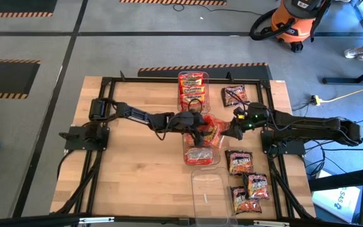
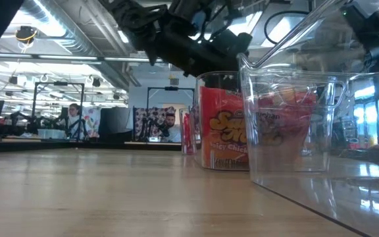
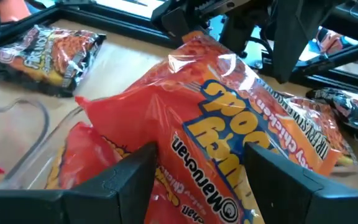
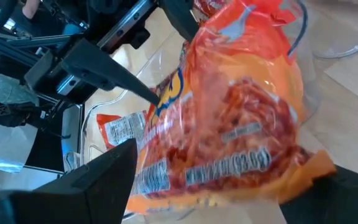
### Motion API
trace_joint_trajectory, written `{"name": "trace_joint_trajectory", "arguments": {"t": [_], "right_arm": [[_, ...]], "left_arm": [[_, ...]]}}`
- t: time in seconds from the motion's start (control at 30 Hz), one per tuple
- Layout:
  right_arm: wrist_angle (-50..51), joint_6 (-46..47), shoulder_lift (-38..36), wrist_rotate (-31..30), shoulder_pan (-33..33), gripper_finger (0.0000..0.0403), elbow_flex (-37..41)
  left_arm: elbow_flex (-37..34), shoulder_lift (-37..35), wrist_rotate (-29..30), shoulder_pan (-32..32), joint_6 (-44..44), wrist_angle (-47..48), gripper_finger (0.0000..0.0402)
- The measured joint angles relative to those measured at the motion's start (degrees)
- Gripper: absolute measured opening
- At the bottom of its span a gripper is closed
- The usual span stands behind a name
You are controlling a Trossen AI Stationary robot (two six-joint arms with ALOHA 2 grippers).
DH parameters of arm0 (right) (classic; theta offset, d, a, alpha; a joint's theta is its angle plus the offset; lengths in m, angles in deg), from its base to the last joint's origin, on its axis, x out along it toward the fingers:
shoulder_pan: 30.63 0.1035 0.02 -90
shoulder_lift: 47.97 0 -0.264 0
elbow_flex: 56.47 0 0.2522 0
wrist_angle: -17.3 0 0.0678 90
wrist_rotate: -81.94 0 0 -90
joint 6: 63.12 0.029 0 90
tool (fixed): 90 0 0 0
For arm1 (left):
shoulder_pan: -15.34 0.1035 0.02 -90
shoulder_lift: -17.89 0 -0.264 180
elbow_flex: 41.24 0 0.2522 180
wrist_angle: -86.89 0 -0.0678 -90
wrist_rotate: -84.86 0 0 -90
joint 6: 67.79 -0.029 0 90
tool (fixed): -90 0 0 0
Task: Sort Maruchan noodles
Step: Put the orange noodle pack into the middle transparent bin
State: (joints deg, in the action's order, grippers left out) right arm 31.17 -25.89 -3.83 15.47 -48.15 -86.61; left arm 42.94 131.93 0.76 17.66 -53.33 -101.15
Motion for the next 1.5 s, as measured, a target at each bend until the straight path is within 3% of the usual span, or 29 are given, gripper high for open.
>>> {"name": "trace_joint_trajectory", "arguments": {"t": [0.23, 0.53, 0.67, 0.93, 1.23, 1.5], "right_arm": [[0.0, -0.3, 0.0, 0.0, 0.0, 0.0296, 0.0], [-0.4, -1.2, 0.0, 1.1, 0.0, 0.0138, 0.0], [-0.3, -1.3, -0.1, 1.6, -0.1, 0.0098, -0.1], [0.7, -1.8, -1.3, 1.5, -0.1, 0.0099, -0.5], [8.1, -3.3, -5.2, 1.0, -0.1, 0.0096, -6.5], [10.4, -7.1, -7.1, 0.9, -0.1, 0.0092, -11.3]], "left_arm": [[2.0, 1.0, -0.8, -0.1, 0.2, 0.1, 0.0234], [2.0, 1.0, -0.8, -0.1, 0.2, -0.2, 0.0234], [2.0, 0.3, -0.5, -0.1, 0.2, 0.6, 0.0234], [2.0, -4.6, -0.5, -0.2, 0.0, 6.4, 0.0234], [2.1, -13.7, -2.1, -1.7, 0.4, 15.5, 0.0234], [-5.4, -23.6, 8.1, -7.5, -4.1, 12.9, 0.0234]]}}
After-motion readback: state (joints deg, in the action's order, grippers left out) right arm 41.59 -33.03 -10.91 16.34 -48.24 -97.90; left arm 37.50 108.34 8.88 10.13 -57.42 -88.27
